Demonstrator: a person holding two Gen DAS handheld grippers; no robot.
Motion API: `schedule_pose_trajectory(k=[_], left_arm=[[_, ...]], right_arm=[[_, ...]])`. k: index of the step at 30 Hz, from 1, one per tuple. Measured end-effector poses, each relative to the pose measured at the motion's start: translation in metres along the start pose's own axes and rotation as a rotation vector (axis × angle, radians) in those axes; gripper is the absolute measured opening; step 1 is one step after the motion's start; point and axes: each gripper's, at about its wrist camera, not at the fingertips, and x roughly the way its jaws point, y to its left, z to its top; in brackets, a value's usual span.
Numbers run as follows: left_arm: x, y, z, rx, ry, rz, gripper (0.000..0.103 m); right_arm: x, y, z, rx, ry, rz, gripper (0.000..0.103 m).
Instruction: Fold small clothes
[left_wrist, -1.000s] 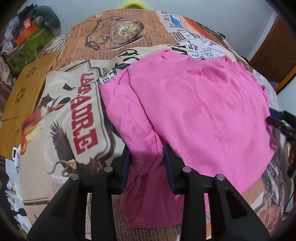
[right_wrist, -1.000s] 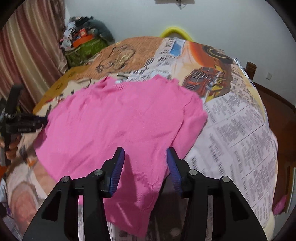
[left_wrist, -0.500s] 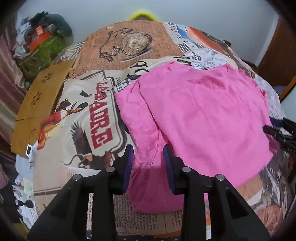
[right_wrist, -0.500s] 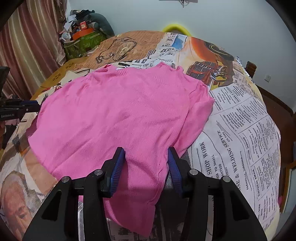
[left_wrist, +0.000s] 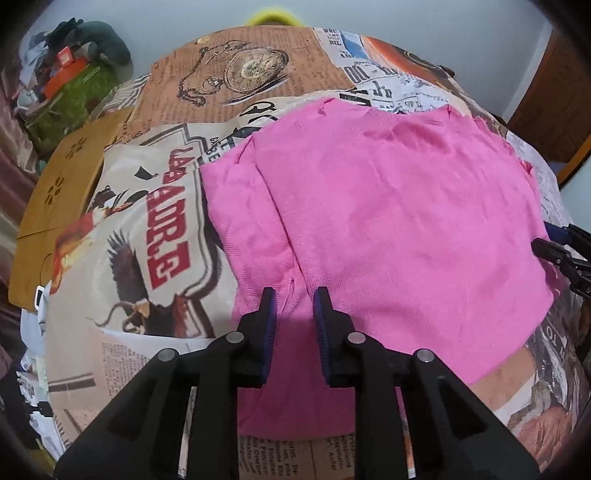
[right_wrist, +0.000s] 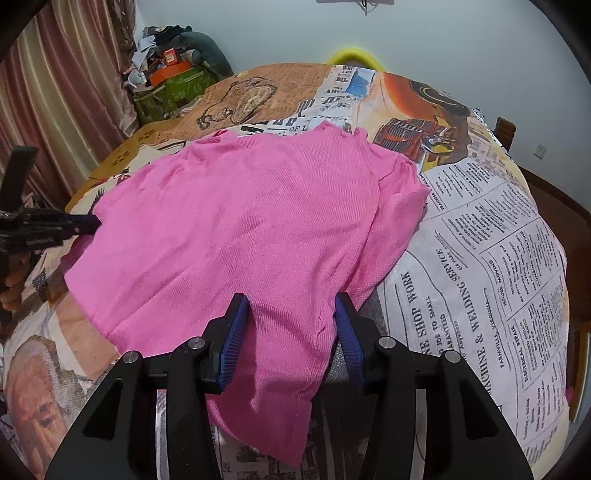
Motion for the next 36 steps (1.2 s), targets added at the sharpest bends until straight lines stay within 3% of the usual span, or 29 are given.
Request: schedule_pose_trajectory(k=[4, 7, 15, 20, 27, 32, 36], left_arm=[[0.005, -0.001, 0.002, -0.011, 0.010, -0.017, 0.019], [0.006, 0.002, 0.002, -0.044, 0.011, -0.061, 0.004], [-0.017, 0.027, -0.003, -0.114, -0.064, 0.047, 0.002], [-0.015, 0.041, -0.010, -0.134, -0.039, 0.043, 0.002], [-0.032, 0.038, 0.005, -0.104, -0.079, 0.096, 0.010], [-0.036, 0.042, 0.034, -0.106, -0.127, 0.074, 0.034], [-0.018, 0.042, 0.064, -0.110, -0.123, 0.047, 0.035]], right_arm=[[0.001, 0.000, -0.001, 0.000, 0.000, 0.005, 0.044], [0.001, 0.001, -0.002, -0.001, -0.003, 0.001, 0.044], [0.002, 0.000, -0.002, -0.006, 0.000, 0.002, 0.044], [0.002, 0.001, -0.002, -0.009, 0.000, -0.005, 0.044], [-0.007, -0.005, 0.003, 0.019, 0.017, 0.006, 0.044], [-0.022, -0.015, 0.018, 0.025, -0.035, -0.016, 0.044], [-0.022, -0.025, 0.039, 0.040, -0.074, -0.042, 0.044]])
